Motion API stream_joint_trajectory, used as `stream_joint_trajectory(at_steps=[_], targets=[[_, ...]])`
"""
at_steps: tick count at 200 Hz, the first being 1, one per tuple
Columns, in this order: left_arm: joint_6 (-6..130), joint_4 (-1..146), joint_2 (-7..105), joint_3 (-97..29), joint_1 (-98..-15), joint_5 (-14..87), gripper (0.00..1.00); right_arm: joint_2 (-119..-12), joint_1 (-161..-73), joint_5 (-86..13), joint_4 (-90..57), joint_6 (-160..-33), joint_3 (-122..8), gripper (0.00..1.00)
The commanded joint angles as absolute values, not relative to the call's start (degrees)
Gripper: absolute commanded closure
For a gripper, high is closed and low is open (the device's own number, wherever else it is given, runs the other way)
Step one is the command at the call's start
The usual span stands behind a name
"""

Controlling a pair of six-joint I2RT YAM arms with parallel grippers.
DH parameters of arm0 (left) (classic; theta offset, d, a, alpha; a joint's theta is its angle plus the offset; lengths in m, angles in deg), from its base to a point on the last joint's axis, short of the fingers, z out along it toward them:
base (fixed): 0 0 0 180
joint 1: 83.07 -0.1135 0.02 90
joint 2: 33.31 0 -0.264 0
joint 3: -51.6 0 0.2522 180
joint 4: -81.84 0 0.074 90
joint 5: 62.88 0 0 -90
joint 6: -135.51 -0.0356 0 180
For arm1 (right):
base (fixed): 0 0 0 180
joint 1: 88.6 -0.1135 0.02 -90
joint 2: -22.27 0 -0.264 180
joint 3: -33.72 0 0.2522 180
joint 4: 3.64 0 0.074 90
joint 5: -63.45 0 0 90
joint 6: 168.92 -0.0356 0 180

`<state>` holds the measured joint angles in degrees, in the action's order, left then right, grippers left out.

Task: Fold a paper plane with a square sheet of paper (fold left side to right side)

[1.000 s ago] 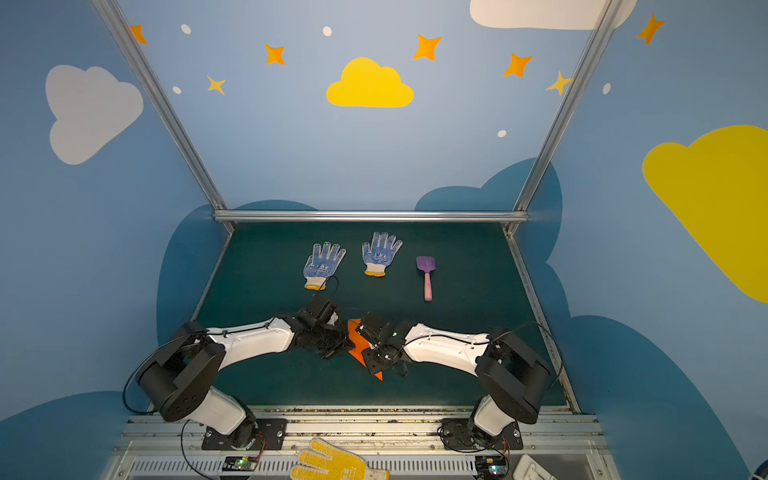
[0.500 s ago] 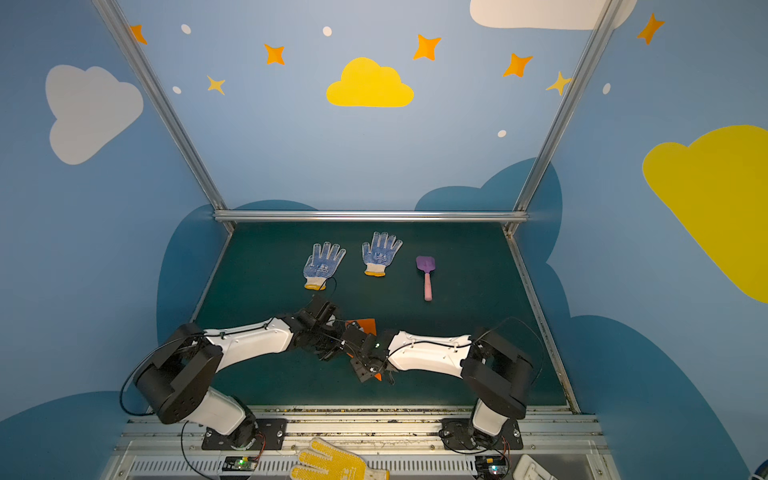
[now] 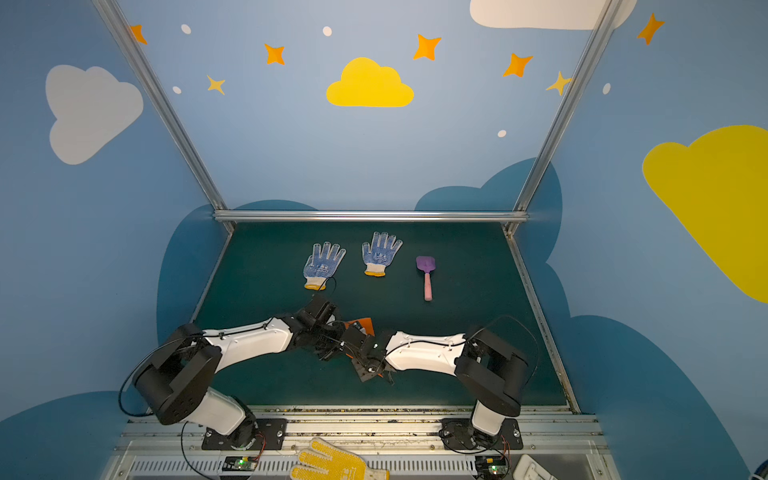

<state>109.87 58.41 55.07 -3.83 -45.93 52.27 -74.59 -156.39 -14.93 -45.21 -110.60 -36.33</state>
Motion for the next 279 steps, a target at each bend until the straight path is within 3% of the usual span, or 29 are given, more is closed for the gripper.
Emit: stream_joint_trajectory(at_steps=[1, 30, 110, 124, 145, 176, 232, 279], targets=[[109.8, 56.8, 53.8, -5.3, -45.9, 51.7, 0.96, -75.2, -156.7, -13.6, -45.7, -111.2, -35.6, 0.78], [109.4, 56.2, 53.7, -5.6, -45.8, 51.7, 0.96, -75.0, -156.6, -12.5, -45.9, -111.3, -35.1, 0.72], [109.2, 55.5, 53.2, -5.9, -45.9, 51.5, 0.96, -75.4, -156.7, -13.0, -45.4, -111.3, -34.9, 0.85], [109.2, 55.5, 53.2, -5.8, -45.8, 51.5, 0.96, -75.6, -156.6, -13.3, -45.5, -111.2, -35.0, 0.82], [109.0, 55.0, 53.0, -6.0, -45.8, 50.8, 0.96, -75.4, -156.7, -13.6, -46.0, -111.2, -35.6, 0.69], [108.2, 53.5, 52.9, -6.4, -45.6, 50.0, 0.96, -74.8, -156.7, -13.1, -46.7, -111.2, -36.8, 0.67], [107.9, 53.1, 53.2, -6.6, -45.5, 49.6, 0.96, -74.9, -156.6, -12.9, -47.2, -111.0, -37.9, 0.74], [107.9, 53.1, 53.2, -6.6, -45.4, 49.5, 0.96, -75.9, -156.6, -13.5, -47.0, -111.4, -37.7, 0.93]])
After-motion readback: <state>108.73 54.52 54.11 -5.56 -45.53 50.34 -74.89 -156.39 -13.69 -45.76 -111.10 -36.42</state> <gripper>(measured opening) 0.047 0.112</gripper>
